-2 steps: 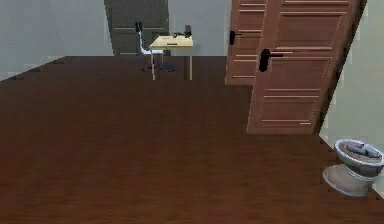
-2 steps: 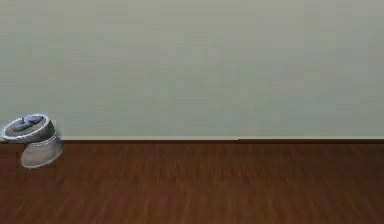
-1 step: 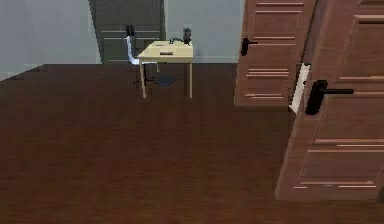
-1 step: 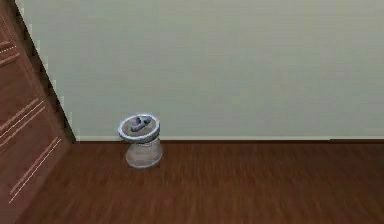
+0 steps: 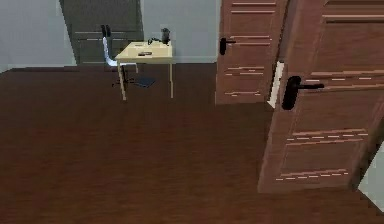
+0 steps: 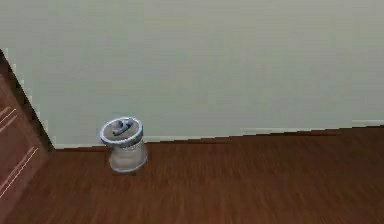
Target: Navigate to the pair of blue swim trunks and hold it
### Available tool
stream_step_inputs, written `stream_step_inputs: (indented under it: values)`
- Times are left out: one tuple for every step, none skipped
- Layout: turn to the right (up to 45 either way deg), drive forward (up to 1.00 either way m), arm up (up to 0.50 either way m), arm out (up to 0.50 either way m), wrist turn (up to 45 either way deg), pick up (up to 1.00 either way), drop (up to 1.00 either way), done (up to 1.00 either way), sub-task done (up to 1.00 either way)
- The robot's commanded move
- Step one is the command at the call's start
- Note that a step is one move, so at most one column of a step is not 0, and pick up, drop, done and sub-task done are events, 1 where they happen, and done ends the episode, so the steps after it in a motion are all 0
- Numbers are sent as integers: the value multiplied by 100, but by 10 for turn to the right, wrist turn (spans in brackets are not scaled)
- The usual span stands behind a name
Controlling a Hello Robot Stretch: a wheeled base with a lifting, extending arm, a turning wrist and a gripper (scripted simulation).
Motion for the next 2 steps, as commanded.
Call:
stream_step_inputs:
  values:
    - [0,90,0,0,0,0,0,0,0]
    - [120,0,0,0,0,0,0,0,0]
